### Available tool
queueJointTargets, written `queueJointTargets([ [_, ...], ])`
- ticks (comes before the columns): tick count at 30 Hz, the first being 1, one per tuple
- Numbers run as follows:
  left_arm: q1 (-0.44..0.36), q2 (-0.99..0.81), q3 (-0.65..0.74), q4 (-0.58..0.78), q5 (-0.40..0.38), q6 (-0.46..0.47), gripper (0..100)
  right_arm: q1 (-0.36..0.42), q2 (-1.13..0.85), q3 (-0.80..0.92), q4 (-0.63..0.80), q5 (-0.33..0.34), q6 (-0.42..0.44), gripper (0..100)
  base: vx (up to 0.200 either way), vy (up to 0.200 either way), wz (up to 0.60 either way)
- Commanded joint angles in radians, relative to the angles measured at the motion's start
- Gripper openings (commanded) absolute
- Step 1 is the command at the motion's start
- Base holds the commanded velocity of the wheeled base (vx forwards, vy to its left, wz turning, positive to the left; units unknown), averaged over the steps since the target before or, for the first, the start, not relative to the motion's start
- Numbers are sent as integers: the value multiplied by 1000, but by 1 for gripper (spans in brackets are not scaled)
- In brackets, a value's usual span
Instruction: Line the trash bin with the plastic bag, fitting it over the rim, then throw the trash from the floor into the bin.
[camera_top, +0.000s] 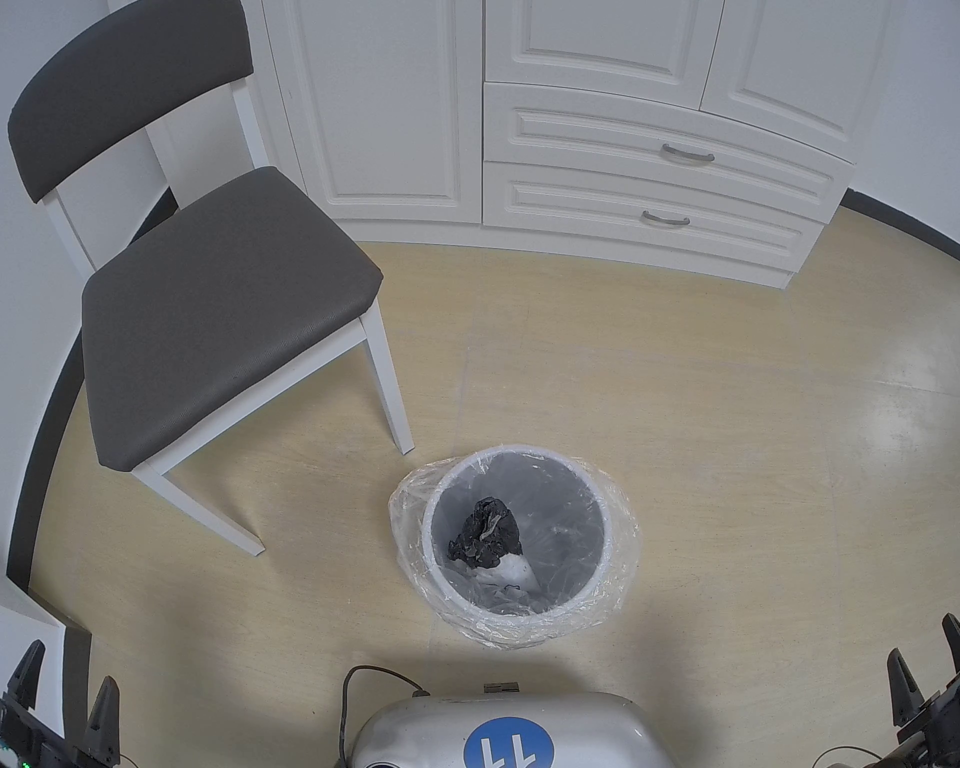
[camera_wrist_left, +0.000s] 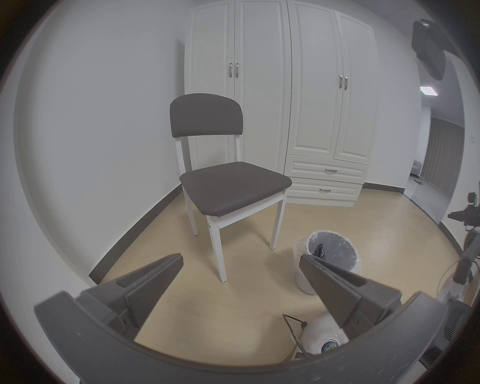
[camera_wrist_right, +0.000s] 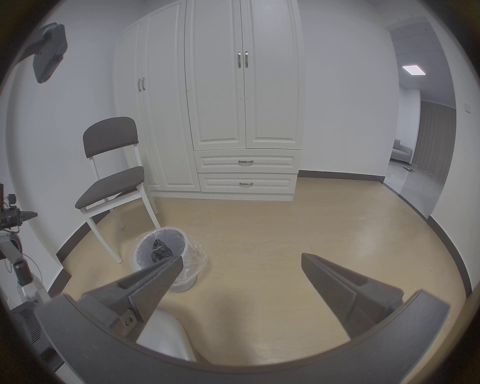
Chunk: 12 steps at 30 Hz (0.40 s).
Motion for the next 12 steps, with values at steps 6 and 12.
queueJointTargets([
  [6,0,-15,16,-1,1,10,100,0,-15,18,0,0,-1,100,0,0,0],
  [12,0,-15,16,-1,1,10,100,0,-15,18,0,0,-1,100,0,0,0],
])
